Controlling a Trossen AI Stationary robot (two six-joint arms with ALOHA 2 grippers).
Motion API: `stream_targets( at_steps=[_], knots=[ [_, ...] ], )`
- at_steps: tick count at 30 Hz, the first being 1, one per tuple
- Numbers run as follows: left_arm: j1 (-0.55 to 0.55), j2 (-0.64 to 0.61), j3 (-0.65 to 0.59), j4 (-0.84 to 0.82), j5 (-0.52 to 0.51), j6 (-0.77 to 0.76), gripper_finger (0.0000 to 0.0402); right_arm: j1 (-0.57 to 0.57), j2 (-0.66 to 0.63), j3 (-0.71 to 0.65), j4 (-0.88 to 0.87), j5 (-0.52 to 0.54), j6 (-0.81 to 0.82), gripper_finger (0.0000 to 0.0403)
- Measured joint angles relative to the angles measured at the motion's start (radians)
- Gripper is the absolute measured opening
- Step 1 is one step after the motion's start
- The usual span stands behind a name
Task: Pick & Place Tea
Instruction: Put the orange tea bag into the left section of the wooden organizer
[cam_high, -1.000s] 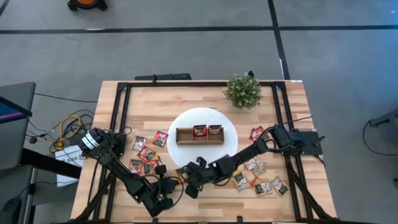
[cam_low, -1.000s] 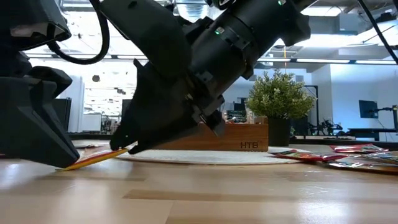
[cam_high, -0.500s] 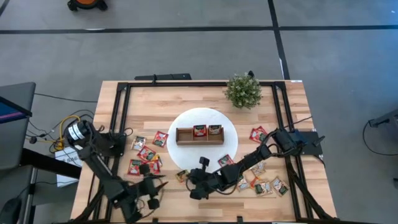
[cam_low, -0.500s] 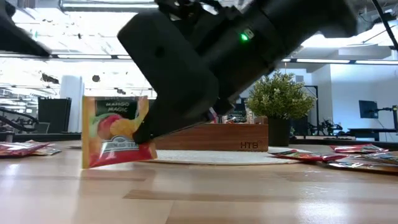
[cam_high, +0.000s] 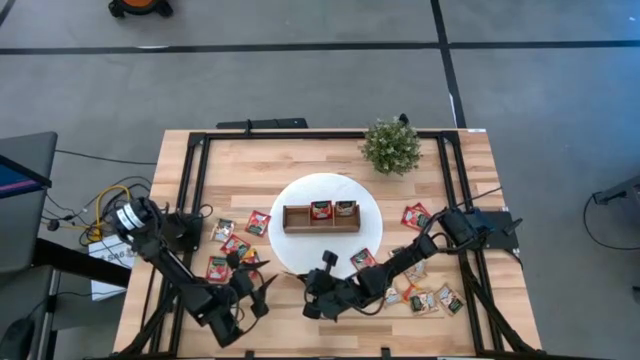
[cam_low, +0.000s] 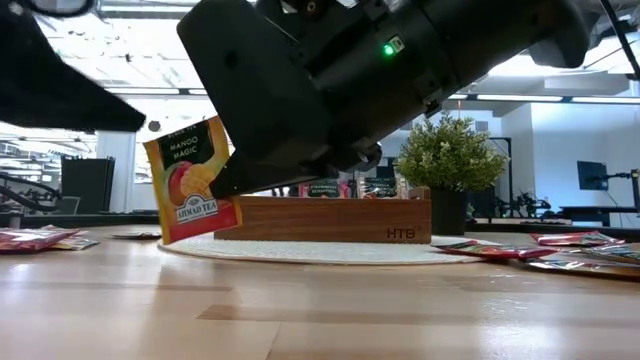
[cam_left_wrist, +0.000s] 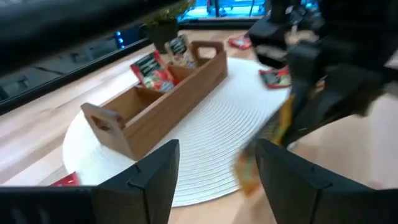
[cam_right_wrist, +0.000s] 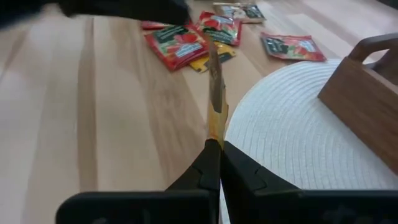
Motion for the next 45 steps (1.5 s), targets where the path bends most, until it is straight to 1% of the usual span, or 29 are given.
stream_targets(
  at_steps=[3,6,9,13,17,19,23,26,31,33,35,36,40,43,45],
  knots=[
    [0.005,0.001,-0.021,0.01,0.016,0.0,0.0205,0.001,0.0,0.0,0.006,0.0,-0.012,0.0001],
    [0.005,0.001,-0.047,0.031,0.054,0.001,0.0204,0.005,0.0,0.0,0.025,-0.003,-0.028,0.0],
    [0.005,0.001,-0.08,0.121,0.073,0.058,0.0198,0.006,0.0,0.0,0.028,-0.004,-0.028,0.0],
    [0.011,0.001,-0.142,0.373,0.077,0.274,0.0182,0.006,0.0,0.0,0.041,-0.006,-0.036,0.0],
    [0.019,0.001,-0.198,0.647,0.123,0.538,0.0161,0.006,0.0,0.0,0.042,-0.015,-0.055,0.0],
    [0.025,0.001,-0.21,0.743,0.13,0.625,0.0151,0.006,0.0,0.0,0.043,-0.018,-0.057,0.0],
    [0.051,0.001,-0.212,0.808,0.143,0.707,0.0134,0.006,0.0,0.0,0.045,-0.037,-0.057,0.0],
    [0.056,0.001,-0.212,0.842,0.189,0.743,0.0114,0.006,0.0,0.0,0.045,-0.038,-0.07,0.0],
    [0.058,0.001,-0.212,0.887,0.228,0.767,0.0057,0.004,0.0,0.0,0.037,-0.049,-0.045,0.0],
    [0.058,0.001,-0.212,0.894,0.229,0.767,0.003,-0.003,-0.001,0.001,0.005,-0.083,-0.025,0.0005],
    [0.057,0.001,-0.212,0.894,0.231,0.767,0.0009,-0.015,-0.021,0.009,-0.088,-0.148,-0.018,0.0022],
    [0.057,0.001,-0.212,0.894,0.232,0.766,0.0005,-0.021,-0.033,0.022,-0.136,-0.177,-0.012,0.0036],
    [0.057,0.001,-0.212,0.895,0.257,0.766,0.0002,-0.046,-0.095,0.069,-0.302,-0.266,-0.032,0.0111],
    [0.063,0.001,-0.212,0.903,0.286,0.767,0.0001,-0.057,-0.123,0.09,-0.363,-0.303,-0.117,0.0167],
    [0.068,0.001,-0.211,0.912,0.306,0.767,0.0,-0.058,-0.127,0.12,-0.353,-0.335,-0.175,0.0193]
  ],
)
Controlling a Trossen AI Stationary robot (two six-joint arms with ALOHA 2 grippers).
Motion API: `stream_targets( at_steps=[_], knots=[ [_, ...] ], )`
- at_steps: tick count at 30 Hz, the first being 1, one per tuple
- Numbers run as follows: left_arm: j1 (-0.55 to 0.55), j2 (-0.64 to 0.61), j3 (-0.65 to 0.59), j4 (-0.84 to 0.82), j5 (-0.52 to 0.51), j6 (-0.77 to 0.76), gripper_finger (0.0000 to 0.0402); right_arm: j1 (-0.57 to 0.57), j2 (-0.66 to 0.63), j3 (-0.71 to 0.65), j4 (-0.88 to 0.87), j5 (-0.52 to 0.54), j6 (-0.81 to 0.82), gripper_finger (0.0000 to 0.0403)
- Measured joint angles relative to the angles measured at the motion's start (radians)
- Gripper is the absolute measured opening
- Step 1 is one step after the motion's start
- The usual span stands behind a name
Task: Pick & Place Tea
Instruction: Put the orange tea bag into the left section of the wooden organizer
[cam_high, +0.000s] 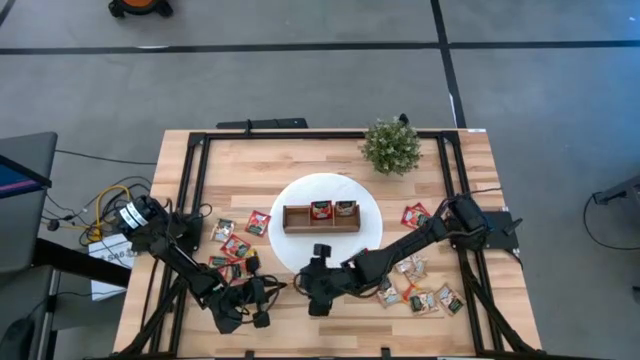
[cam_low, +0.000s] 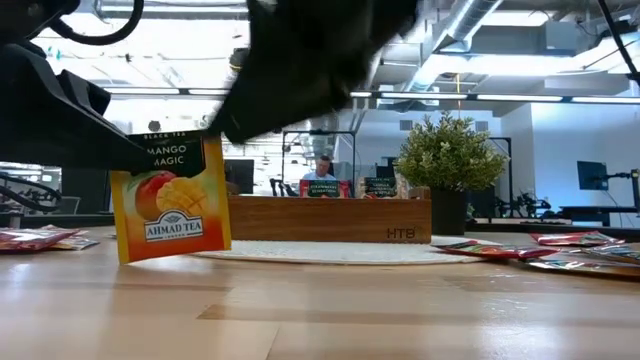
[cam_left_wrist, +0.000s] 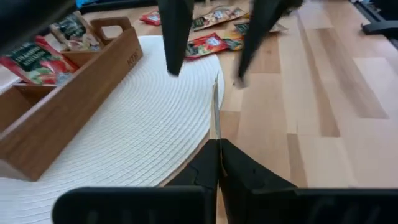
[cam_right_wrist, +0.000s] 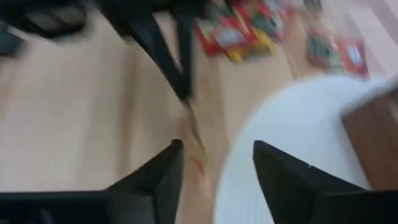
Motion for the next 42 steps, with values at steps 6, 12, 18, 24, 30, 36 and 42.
stream_targets(
  at_steps=[6,12,18,24,30,36,42],
  knots=[
    [0.017,0.0,0.001,0.011,0.025,0.001,0.0,-0.017,0.063,0.079,-0.008,-0.142,-0.117,0.0186],
    [0.017,0.0,0.001,0.012,0.047,0.0,0.0,-0.017,0.106,0.102,0.013,-0.135,-0.134,0.0091],
    [0.017,0.0,0.002,0.02,0.053,-0.005,0.0003,-0.017,0.109,0.102,0.009,-0.106,-0.13,0.0009],
    [-0.005,-0.044,0.001,-0.044,0.065,0.009,0.0064,-0.019,0.107,0.103,-0.021,-0.074,-0.074,0.0003],
    [-0.065,-0.133,0.001,-0.237,0.063,-0.134,0.0143,-0.064,0.089,0.098,-0.058,-0.055,-0.091,0.0001],
    [-0.129,-0.165,0.001,-0.386,0.028,-0.318,0.0157,-0.16,-0.029,0.09,-0.119,-0.031,-0.221,0.0],
    [-0.136,-0.16,0.0,-0.394,0.01,-0.338,0.0151,-0.301,-0.117,0.091,-0.196,-0.066,-0.322,0.0]
  ],
)
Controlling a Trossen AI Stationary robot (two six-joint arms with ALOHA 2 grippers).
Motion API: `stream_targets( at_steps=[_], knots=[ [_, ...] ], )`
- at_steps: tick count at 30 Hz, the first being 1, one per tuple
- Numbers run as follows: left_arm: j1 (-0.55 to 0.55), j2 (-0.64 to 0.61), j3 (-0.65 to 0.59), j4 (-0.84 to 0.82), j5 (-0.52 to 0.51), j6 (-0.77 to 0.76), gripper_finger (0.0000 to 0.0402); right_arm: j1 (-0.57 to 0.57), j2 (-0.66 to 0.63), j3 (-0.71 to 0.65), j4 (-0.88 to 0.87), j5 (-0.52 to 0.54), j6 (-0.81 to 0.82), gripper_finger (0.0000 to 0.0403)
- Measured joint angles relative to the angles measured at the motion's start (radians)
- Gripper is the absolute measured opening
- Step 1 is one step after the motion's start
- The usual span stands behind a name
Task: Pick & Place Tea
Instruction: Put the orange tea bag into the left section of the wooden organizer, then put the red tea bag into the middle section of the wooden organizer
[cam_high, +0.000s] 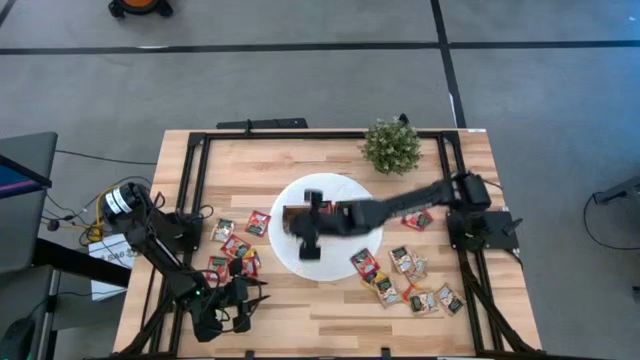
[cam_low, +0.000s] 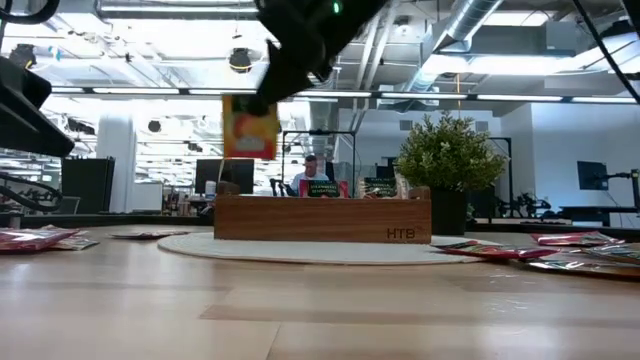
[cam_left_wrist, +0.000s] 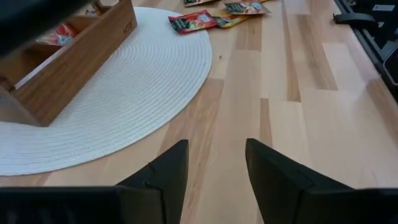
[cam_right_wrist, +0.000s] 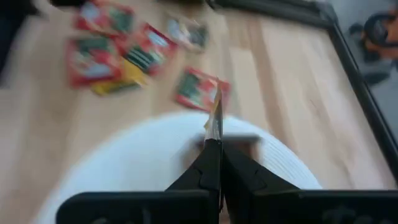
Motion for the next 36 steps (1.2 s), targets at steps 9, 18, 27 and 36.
stream_targets(
  at_steps=[9,18,27,36],
  knots=[
    [0.001,0.0,0.0,0.001,0.0,-0.004,0.0149,-0.147,0.05,-0.005,-0.038,-0.169,-0.002,0.0],
    [0.001,0.0,0.0,-0.003,0.0,-0.003,0.0149,-0.155,0.102,0.002,0.035,-0.281,0.005,0.0],
    [0.002,0.0,0.0,0.001,-0.001,-0.003,0.0149,-0.16,0.129,-0.002,0.033,-0.196,0.006,0.0019],
    [0.002,0.0,0.0,0.001,-0.001,-0.003,0.0149,-0.145,0.128,-0.002,0.032,0.01,-0.033,0.0125]
  ],
)
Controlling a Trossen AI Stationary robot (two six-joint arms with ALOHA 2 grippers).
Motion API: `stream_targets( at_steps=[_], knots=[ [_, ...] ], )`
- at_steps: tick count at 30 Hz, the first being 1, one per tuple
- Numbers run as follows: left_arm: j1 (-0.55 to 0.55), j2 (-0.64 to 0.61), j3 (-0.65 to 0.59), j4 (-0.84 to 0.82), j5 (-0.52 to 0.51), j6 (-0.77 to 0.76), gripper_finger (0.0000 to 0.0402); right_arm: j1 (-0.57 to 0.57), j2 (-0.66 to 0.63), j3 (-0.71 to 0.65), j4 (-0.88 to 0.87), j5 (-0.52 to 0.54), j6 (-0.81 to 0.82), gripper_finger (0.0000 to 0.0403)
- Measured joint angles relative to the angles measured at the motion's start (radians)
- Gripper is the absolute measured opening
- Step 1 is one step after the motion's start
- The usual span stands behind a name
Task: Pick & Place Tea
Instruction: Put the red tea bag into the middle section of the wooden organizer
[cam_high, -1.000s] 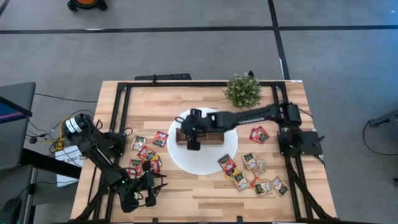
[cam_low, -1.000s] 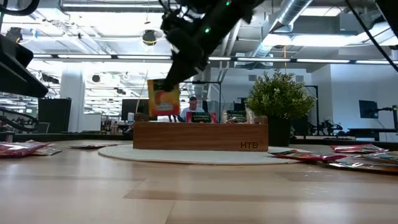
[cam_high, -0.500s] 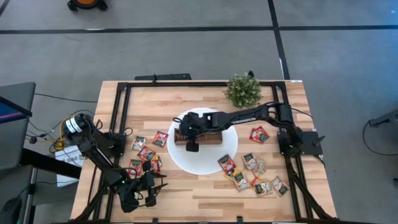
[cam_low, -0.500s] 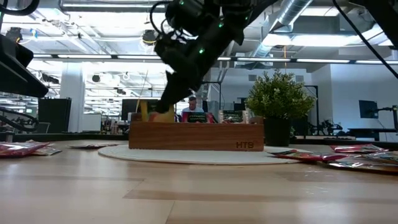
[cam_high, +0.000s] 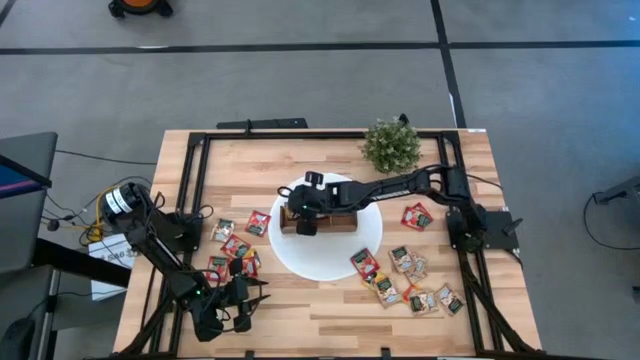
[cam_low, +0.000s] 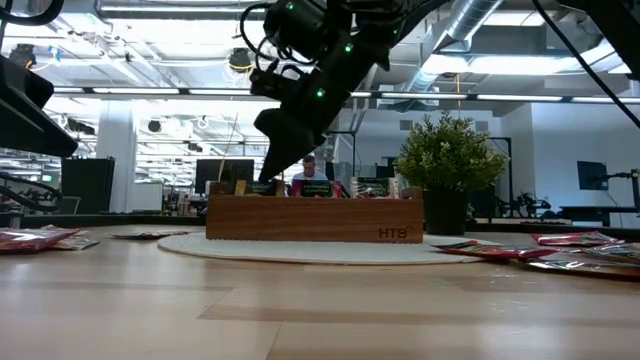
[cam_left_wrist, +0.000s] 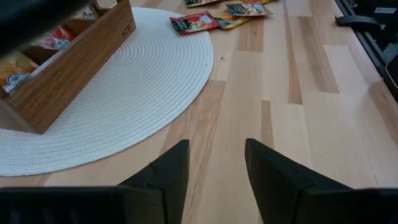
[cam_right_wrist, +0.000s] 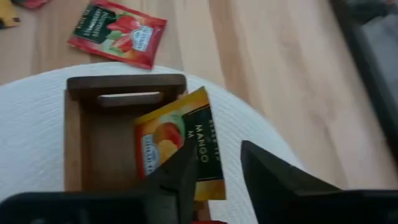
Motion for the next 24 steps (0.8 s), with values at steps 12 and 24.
stream_targets(
  at_steps=[12,24],
  knots=[
    [0.0,0.0,0.0,0.002,0.0,0.0,0.0149,0.155,-0.074,0.018,-0.022,0.219,-0.035,0.0153],
    [0.074,-0.005,0.264,-0.296,-0.003,-0.03,0.0149,0.454,-0.083,-0.149,-0.036,-0.035,-0.09,0.0112]
  ],
)
